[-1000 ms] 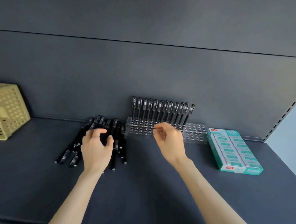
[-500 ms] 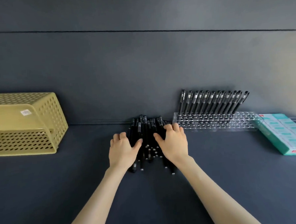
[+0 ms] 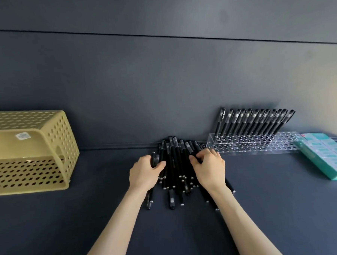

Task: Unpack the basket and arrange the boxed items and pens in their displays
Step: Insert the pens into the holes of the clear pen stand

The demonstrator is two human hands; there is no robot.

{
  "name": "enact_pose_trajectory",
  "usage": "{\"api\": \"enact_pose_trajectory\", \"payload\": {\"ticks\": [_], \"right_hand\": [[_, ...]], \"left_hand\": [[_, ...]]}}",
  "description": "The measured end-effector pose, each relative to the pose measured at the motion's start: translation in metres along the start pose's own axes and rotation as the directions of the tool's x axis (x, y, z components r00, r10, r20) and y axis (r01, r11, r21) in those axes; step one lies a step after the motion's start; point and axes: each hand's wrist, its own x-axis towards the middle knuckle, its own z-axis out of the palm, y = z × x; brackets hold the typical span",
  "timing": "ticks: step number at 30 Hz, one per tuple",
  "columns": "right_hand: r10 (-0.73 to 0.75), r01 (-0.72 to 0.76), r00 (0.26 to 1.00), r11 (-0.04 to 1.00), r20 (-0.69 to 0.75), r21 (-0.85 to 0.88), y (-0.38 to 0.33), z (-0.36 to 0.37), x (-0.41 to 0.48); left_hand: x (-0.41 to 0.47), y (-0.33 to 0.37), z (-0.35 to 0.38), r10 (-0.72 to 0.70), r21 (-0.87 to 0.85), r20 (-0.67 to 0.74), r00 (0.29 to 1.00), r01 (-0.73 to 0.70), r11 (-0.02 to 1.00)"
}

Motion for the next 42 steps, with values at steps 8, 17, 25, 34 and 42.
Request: {"api": "enact_pose_trajectory", "payload": {"ticks": [8, 17, 25, 34, 42], "right_hand": [[0.009, 0.015, 0.996, 0.962, -0.088, 0.274, -0.001, -0.004, -0.005], [-0.021, 0.028, 1.000, 0.745, -0.018, 0.666, 0.003, -0.035, -0.004], [-0.042, -0.018, 0.998, 0.482, 0.044, 0.876, 0.048, -0.083, -0.002], [-0.144, -0.054, 0.980, 0.476, 0.139, 0.878, 0.157, -0.158, 0.027], [-0.164, 0.060, 0.985, 0.579, 0.044, 0.813, 0.217, -0.196, 0.067]], "left_hand": [[-0.003, -0.010, 0.004, 0.044, -0.256, -0.090, 0.995, -0.066, 0.964], [-0.025, 0.026, -0.001, 0.074, -0.773, 0.018, 0.997, -0.033, 0.634], [-0.062, 0.086, 0.050, 0.211, -0.682, 0.296, 0.931, 0.051, 0.730], [-0.090, 0.168, 0.151, 0.201, -0.629, 0.315, 0.928, 0.045, 0.776], [-0.104, 0.211, 0.214, 0.105, -0.679, 0.157, 0.982, 0.030, 0.734]]}}
